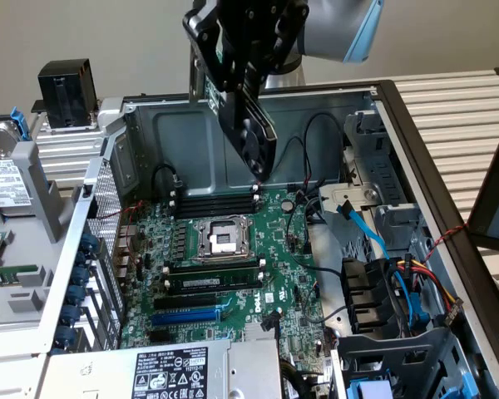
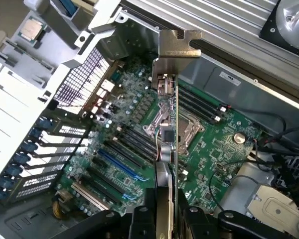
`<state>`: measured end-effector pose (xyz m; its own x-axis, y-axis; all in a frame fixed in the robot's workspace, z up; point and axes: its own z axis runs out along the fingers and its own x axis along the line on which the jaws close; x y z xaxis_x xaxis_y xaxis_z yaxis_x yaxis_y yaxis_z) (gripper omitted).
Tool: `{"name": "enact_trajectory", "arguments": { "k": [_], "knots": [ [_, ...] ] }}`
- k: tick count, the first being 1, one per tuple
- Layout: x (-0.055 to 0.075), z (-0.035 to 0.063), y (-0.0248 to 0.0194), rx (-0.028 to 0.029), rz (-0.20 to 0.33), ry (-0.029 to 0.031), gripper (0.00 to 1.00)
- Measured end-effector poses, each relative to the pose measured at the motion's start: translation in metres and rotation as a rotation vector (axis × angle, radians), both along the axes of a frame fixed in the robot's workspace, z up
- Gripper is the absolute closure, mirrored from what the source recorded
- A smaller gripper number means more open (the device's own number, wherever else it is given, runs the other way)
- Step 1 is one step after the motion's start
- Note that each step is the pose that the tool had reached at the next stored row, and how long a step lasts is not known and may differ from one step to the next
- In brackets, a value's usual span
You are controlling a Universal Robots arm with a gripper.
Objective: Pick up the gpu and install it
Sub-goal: 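Insert the gpu into the slot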
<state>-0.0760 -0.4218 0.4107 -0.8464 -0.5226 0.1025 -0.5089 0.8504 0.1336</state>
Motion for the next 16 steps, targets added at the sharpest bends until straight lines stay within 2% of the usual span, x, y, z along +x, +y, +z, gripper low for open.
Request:
{"name": "enact_trajectory", "arguments": {
  "k": [7,16],
  "knots": [
    [0.0,-0.0002,0.0,0.0022,0.127,0.0,0.73],
    [0.0,-0.0002,0.0,0.0081,0.291,-0.0002,0.73]
  ]
}}
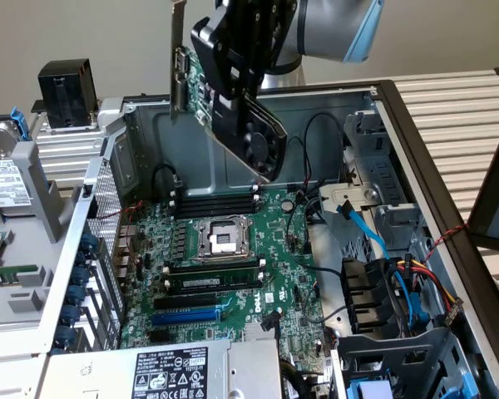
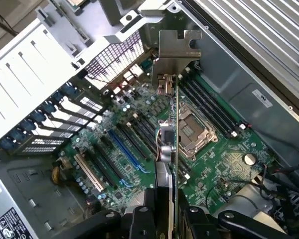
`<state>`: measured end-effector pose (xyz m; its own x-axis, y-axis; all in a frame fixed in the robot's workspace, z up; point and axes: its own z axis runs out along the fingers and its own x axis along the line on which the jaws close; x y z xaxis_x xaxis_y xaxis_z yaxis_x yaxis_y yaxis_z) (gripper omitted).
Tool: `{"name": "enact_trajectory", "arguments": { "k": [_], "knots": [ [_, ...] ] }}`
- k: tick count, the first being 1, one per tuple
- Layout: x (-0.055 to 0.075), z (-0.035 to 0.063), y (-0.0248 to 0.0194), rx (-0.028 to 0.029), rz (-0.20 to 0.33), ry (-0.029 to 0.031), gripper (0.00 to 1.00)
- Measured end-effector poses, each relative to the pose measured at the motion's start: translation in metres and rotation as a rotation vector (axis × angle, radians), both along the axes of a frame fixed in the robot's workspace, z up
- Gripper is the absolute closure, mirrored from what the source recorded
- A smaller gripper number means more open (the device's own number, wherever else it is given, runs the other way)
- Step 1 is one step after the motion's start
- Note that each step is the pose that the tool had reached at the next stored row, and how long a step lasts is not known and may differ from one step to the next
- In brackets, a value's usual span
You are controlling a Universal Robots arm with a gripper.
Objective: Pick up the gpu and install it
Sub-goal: 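Insert the gpu into the slot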
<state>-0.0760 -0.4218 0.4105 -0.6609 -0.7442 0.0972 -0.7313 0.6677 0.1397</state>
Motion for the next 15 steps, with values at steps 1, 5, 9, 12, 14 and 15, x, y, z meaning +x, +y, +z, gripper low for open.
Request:
{"name": "enact_trajectory", "arguments": {
  "k": [1,5,9,12,14,15],
  "knots": [
    [0.0,0.0,0.0,0.0005,0.018,0.0,0.73],
    [0.0,-0.0001,0.0,0.0032,0.091,-0.0003,0.73],
    [0.0,0.0,0.0,0.0083,0.161,-0.0025,0.73],
    [0.0,0.0001,0.0,0.0175,0.206,-0.0088,0.73],
    [-0.0001,-0.0001,0.0,0.0259,0.227,-0.0197,0.73],
    [0.0,0.0,0.0,0.0304,0.237,-0.0272,0.73]
  ]
}}
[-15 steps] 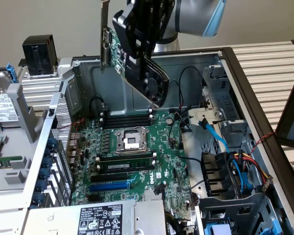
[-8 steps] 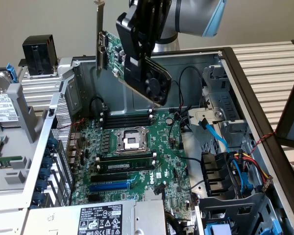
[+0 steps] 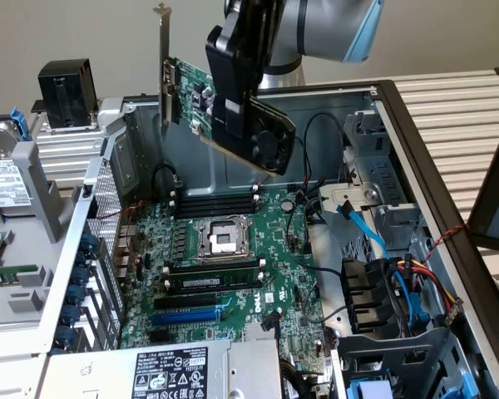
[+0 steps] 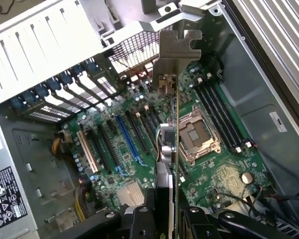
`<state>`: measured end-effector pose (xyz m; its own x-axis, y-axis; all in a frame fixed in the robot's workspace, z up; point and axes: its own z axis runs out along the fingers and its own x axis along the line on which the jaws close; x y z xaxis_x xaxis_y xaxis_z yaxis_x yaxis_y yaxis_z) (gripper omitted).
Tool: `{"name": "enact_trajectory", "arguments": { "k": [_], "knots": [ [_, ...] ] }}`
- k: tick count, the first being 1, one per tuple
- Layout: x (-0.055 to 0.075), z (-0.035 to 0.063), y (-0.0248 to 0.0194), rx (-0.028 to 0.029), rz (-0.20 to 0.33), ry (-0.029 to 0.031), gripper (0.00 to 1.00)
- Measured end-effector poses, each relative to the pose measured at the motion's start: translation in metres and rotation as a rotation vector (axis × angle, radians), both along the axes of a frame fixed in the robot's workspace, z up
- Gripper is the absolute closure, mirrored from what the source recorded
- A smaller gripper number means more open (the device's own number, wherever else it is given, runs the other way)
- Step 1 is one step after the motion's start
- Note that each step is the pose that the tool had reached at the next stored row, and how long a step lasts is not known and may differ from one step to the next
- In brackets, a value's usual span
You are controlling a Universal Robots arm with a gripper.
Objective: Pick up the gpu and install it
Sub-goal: 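Insert the gpu into the slot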
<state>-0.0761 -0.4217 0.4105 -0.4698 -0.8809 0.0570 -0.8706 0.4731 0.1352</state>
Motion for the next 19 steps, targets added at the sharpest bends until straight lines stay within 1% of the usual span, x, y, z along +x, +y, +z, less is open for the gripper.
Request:
{"name": "enact_trajectory", "arguments": {
  "k": [2,3,5,7,9,13,15,16,18,19],
  "knots": [
    [0.0,0.0,0.0,0.0102,0.019,-0.0142,0.73],
    [0.0,0.0,0.0,0.0149,0.028,-0.0202,0.73],
    [0.0001,0.0001,0.0,0.0227,0.055,-0.0276,0.73],
    [0.0,0.0,0.0,0.0283,0.084,-0.0333,0.73],
    [0.0,-0.0001,0.0,0.0326,0.118,-0.0386,0.73],
    [0.0,-0.0001,0.0,0.0378,0.185,-0.0494,0.73],
    [0.0,0.0,0.0,0.0394,0.22,-0.057,0.73],
    [0.0,0.0001,-0.0001,0.0394,0.234,-0.0629,0.73],
    [0.0,-0.0001,0.0,0.0384,0.258,-0.0826,0.73],
    [0.0,0.0,0.0,0.0373,0.27,-0.0938,0.73]
  ]
}}
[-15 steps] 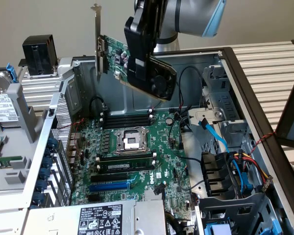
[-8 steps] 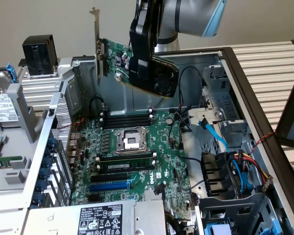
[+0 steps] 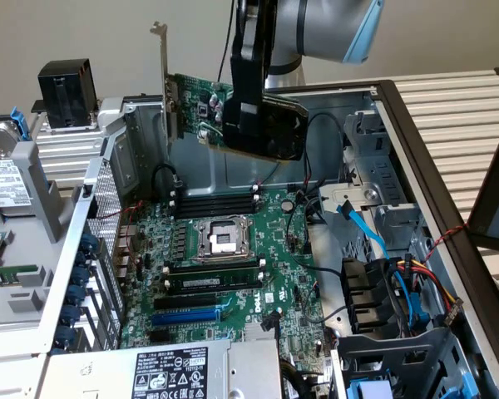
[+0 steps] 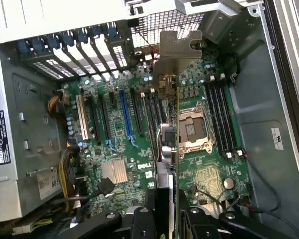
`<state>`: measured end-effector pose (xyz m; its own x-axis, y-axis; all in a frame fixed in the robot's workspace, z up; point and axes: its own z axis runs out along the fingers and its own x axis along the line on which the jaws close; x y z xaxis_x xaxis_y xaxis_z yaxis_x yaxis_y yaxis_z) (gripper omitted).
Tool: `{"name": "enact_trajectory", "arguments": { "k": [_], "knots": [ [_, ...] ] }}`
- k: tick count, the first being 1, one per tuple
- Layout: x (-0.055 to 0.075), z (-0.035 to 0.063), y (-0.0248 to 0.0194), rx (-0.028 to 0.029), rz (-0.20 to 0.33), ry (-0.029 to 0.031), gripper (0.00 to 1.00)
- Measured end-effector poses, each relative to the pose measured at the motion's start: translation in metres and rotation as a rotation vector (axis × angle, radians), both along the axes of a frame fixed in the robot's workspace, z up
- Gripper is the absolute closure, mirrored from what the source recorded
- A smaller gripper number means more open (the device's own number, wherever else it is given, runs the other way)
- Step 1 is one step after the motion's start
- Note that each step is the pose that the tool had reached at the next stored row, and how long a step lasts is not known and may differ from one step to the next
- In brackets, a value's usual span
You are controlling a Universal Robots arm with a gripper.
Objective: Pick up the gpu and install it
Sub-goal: 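Insert the gpu into the slot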
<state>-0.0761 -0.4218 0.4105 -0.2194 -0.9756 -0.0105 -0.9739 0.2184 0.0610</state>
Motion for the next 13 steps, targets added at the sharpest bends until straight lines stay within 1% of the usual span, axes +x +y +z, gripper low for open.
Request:
{"name": "enact_trajectory", "arguments": {
  "k": [1,3,4,5,7,10,11,12,13],
  "knots": [
    [0.0,0.0,0.0,-0.0001,0.013,-0.0131,0.73],
    [0.0,-0.0002,0.0,0.0013,0.036,-0.0327,0.73],
    [0.0,-0.0003,0.0,0.0031,0.048,-0.0398,0.73],
    [0.0,-0.0005,0.0,0.0059,0.061,-0.0442,0.73],
    [0.0,-0.0008,0.0,0.0137,0.09,-0.0489,0.73],
    [0.0,-0.0014,0.0,0.0307,0.136,-0.0512,0.73],
    [0.0,-0.0014,0.0,0.0352,0.152,-0.0517,0.73],
    [-0.0001,-0.0015,0.0,0.0383,0.168,-0.0523,0.73],
    [0.0,-0.0015,0.0001,0.0396,0.182,-0.0531,0.73]
  ]
}}
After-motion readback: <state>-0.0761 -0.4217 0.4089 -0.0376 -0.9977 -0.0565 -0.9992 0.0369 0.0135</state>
